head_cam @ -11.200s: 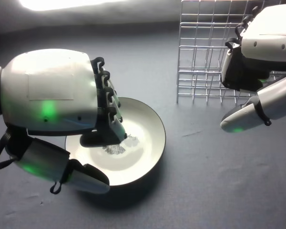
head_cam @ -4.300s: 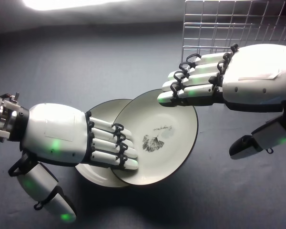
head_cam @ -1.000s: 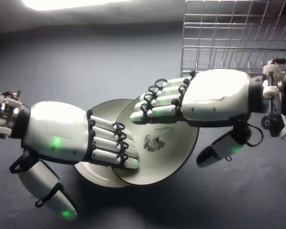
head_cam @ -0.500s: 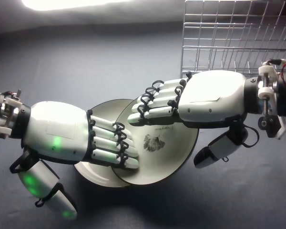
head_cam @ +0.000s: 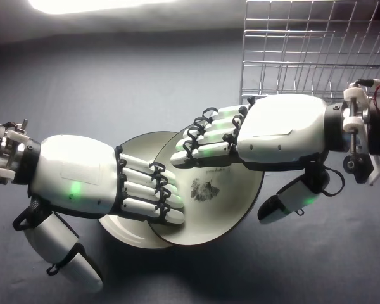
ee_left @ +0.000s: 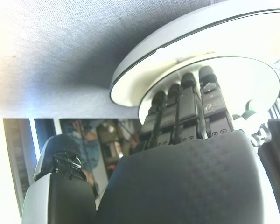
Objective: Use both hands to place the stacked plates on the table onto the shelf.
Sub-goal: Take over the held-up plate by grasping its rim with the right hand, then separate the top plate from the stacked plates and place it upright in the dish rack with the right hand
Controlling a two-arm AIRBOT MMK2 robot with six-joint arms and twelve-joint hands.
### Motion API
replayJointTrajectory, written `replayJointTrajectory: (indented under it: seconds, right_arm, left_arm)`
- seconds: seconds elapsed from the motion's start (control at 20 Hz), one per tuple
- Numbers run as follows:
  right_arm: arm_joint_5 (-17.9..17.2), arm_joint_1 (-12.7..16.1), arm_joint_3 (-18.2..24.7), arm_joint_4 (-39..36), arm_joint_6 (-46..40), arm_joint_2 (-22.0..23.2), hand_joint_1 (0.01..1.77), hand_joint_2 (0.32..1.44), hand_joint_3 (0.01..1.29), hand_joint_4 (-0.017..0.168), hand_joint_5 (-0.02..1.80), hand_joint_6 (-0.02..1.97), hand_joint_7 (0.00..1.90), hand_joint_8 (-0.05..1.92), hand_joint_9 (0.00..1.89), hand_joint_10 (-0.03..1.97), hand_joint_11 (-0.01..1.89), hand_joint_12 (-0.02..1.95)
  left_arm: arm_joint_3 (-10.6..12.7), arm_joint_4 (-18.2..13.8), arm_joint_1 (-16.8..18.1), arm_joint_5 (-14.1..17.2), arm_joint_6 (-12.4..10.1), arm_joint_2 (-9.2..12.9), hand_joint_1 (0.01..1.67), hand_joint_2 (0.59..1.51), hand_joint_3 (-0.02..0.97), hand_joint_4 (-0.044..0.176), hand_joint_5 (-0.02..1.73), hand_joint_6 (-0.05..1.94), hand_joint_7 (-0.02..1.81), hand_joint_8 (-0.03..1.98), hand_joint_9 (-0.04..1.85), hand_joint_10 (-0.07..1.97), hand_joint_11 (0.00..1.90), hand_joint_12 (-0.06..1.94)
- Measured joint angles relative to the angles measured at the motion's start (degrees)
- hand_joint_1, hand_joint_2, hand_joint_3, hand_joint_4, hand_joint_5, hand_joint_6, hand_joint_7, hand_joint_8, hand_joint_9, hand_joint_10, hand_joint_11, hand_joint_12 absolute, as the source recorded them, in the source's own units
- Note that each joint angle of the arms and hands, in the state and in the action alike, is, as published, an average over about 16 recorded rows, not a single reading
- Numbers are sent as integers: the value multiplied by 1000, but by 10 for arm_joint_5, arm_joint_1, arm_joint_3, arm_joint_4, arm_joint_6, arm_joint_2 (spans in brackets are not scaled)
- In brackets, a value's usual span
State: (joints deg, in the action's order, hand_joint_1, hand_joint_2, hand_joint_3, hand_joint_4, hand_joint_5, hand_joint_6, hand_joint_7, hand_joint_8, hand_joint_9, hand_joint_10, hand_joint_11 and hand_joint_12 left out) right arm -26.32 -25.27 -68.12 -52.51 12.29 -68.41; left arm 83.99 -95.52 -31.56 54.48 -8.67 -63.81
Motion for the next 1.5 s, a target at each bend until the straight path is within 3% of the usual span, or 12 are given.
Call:
replayJointTrajectory:
  seconds: [0.2,0.7,0.85,1.0,1.5]
  right_arm:
    - [-4,-1,0,1,1,0,1140,939,14,-3,275,59,266,31,247,64,96,903]
    - [-31,0,1,0,6,1,1264,941,12,2,778,643,815,344,750,568,605,1247]
    - [-38,2,1,0,7,1,1289,930,11,3,885,840,930,438,862,748,767,1269]
    - [-41,7,1,-1,6,2,1294,911,10,3,924,1010,975,527,920,917,874,1270]
    - [-30,49,17,4,-2,15,1318,927,10,0,921,1116,1026,665,1015,1068,936,1272]
  left_arm:
    - [0,1,-1,0,0,0,14,1095,1,-8,45,-33,18,-15,58,6,23,77]
    - [0,8,4,1,-1,3,15,1097,1,-6,46,-31,50,-13,73,8,20,114]
    - [-1,13,14,2,-3,10,15,1096,1,-4,61,-22,64,-9,78,7,18,134]
    - [-3,20,30,2,-8,21,15,1097,1,-3,74,-12,75,-6,80,7,17,140]
    - [-13,23,98,0,-28,90,15,1099,1,1,103,19,88,4,73,6,16,119]
